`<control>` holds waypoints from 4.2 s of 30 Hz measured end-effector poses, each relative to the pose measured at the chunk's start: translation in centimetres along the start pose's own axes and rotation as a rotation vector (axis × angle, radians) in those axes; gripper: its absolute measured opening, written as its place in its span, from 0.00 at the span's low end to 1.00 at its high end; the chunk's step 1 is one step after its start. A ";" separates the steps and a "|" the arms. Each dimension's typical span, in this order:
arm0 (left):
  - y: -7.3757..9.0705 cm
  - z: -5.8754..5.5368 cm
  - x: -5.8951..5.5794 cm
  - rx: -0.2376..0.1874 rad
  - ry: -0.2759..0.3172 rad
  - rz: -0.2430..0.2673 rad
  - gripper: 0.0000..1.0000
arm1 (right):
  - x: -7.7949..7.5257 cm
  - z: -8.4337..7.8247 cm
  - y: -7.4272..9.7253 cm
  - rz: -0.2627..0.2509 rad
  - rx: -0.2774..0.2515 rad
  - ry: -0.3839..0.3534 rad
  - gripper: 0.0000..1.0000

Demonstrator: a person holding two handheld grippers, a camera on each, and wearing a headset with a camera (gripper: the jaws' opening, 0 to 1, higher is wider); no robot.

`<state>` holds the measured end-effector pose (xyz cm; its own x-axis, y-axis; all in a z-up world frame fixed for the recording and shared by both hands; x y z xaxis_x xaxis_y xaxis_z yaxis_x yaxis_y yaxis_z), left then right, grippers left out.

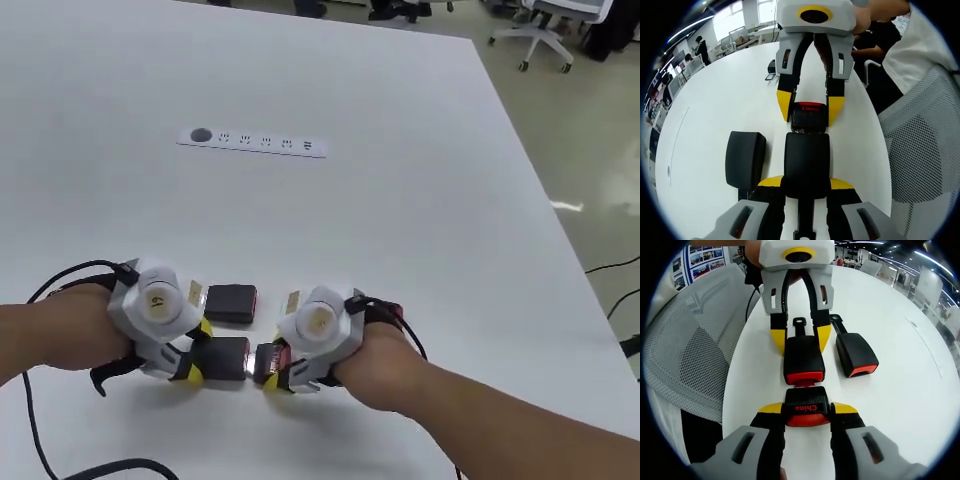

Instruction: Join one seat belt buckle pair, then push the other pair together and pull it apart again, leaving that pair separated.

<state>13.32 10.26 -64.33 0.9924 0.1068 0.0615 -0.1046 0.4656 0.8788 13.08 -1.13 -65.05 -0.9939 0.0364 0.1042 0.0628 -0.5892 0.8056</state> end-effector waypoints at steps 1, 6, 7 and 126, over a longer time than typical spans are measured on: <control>0.0 0.0 0.0 0.001 0.000 0.000 0.32 | 0.0 0.0 0.0 0.001 0.001 0.001 0.33; 0.0 0.1 -0.1 0.007 -0.002 0.001 0.32 | -0.1 0.0 -0.1 0.001 0.005 0.010 0.33; 0.0 0.1 -0.1 0.009 -0.002 0.001 0.32 | 0.0 -0.1 -0.1 -0.001 0.008 0.015 0.34; -1.5 0.4 8.7 0.042 -0.021 0.006 0.34 | -8.9 -10.7 9.2 -0.070 0.169 -0.012 0.33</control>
<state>22.17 10.12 -64.90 0.9930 0.0908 0.0761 -0.1080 0.4279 0.8974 21.52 -15.48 -64.81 -0.9952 0.0833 0.0503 0.0085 -0.4410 0.8975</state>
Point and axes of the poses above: the centre of the closed fingertips' face, and the gripper's own axes: y roughly backward along the fingers, x roughly to its left, z roughly out of its top, the point moved 5 cm from there along y, roughly backward along the fingers, and after that the axes turned 6 degrees about z, right-handed, at the moved point
